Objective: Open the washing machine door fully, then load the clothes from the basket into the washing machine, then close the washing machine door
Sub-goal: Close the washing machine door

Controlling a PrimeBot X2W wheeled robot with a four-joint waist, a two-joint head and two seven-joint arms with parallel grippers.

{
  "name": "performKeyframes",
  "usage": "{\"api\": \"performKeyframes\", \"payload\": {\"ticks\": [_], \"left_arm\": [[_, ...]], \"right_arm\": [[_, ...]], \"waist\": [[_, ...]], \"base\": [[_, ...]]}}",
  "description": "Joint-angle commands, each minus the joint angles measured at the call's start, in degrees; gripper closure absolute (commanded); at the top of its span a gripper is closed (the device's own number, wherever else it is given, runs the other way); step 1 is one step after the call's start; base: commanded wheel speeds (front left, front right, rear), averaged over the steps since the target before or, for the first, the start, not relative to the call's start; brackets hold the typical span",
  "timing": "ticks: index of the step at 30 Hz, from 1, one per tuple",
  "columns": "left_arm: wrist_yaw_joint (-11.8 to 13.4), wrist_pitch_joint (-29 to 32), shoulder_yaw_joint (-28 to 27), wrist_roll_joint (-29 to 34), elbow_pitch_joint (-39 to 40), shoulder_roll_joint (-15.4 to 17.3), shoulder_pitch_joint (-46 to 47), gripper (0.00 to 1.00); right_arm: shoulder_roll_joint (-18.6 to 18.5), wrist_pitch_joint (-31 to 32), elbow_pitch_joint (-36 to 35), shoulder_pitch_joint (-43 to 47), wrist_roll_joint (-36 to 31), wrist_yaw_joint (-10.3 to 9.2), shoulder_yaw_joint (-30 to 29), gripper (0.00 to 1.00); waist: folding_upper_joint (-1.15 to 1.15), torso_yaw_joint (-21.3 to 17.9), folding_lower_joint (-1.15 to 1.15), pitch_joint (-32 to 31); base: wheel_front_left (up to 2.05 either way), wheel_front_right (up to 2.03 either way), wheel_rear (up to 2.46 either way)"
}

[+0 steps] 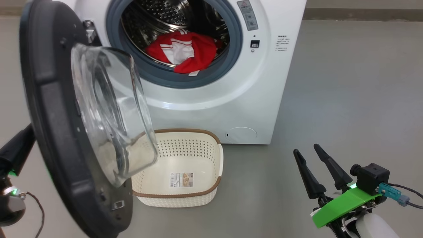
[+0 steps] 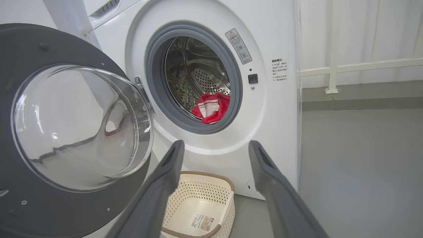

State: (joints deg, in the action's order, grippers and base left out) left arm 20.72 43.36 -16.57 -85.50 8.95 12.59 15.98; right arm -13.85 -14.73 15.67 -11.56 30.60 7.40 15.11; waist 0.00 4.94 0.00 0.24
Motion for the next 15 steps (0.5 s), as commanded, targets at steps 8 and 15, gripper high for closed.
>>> {"api": "performKeyframes", "payload": {"ticks": [8,15], "left_arm": [[1.1,1.7,2.5,-0.1,4.9,0.1,3.3,1.00],[0.5,1.0,4.8,1.1,4.6,-0.8,5.1,1.00]], "right_arm": [[0.1,-0.3,-1.8,-1.1,0.0,0.09,0.9,0.00],[0.5,-0.3,-1.9,-1.5,-0.4,0.09,0.5,0.00]], "waist": [[0.00,-2.8,0.00,1.3],[0.00,-6.5,0.00,2.2]], "base": [[0.00,0.00,0.00],[0.00,0.00,0.00]]}}
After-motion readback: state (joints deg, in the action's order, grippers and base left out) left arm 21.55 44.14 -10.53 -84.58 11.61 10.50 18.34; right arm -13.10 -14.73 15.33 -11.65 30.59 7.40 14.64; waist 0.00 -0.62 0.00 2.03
